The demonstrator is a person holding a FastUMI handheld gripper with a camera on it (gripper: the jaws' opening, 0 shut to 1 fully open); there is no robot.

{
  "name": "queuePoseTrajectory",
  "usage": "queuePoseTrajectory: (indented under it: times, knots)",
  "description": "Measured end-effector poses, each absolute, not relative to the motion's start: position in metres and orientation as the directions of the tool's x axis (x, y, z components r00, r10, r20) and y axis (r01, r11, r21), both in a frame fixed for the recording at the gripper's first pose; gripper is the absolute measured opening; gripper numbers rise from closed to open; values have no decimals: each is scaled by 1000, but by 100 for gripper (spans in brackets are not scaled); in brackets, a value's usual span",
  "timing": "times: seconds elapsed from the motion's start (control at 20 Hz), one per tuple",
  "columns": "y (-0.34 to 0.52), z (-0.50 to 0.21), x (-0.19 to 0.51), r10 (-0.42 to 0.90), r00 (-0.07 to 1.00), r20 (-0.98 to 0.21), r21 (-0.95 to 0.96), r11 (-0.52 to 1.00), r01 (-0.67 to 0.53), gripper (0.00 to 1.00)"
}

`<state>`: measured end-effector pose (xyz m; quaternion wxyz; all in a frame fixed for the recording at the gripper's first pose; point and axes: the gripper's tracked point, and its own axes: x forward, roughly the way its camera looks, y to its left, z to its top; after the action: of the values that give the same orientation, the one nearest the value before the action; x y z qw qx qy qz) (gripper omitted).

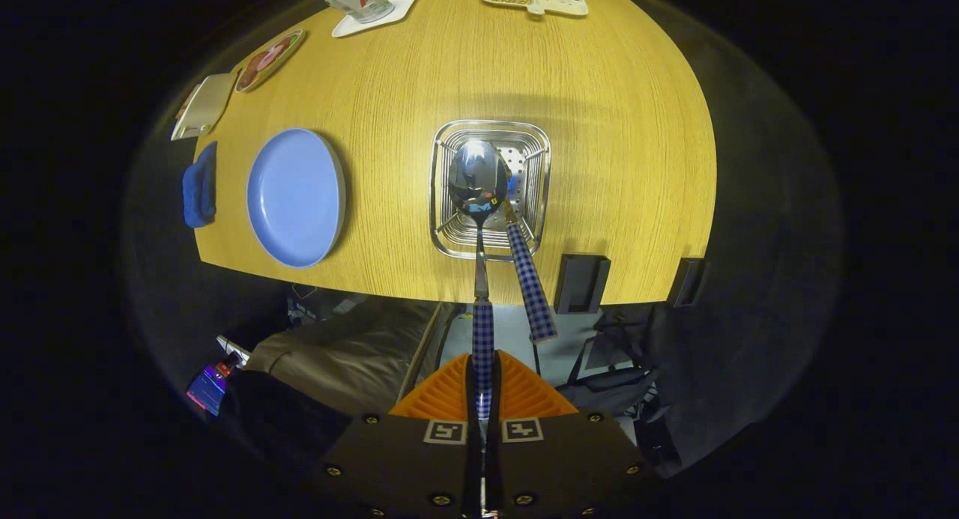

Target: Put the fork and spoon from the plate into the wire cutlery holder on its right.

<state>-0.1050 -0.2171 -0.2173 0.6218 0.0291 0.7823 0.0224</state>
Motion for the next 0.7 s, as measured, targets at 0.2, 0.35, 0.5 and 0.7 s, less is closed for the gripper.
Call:
queuePoseTrajectory:
  times: [0.2, 0.35, 0.5, 0.7]
  knots:
    - [-220, -220, -98, 46, -263, -964, 49, 999, -4, 3]
    - [-224, -224, -96, -2, -313, -950, 12, 999, -44, 3]
    - [-224, -227, -93, -17, -350, -937, 6, 998, -63, 2]
    - [-228, -229, -86, -60, -366, -929, -22, 994, -105, 7]
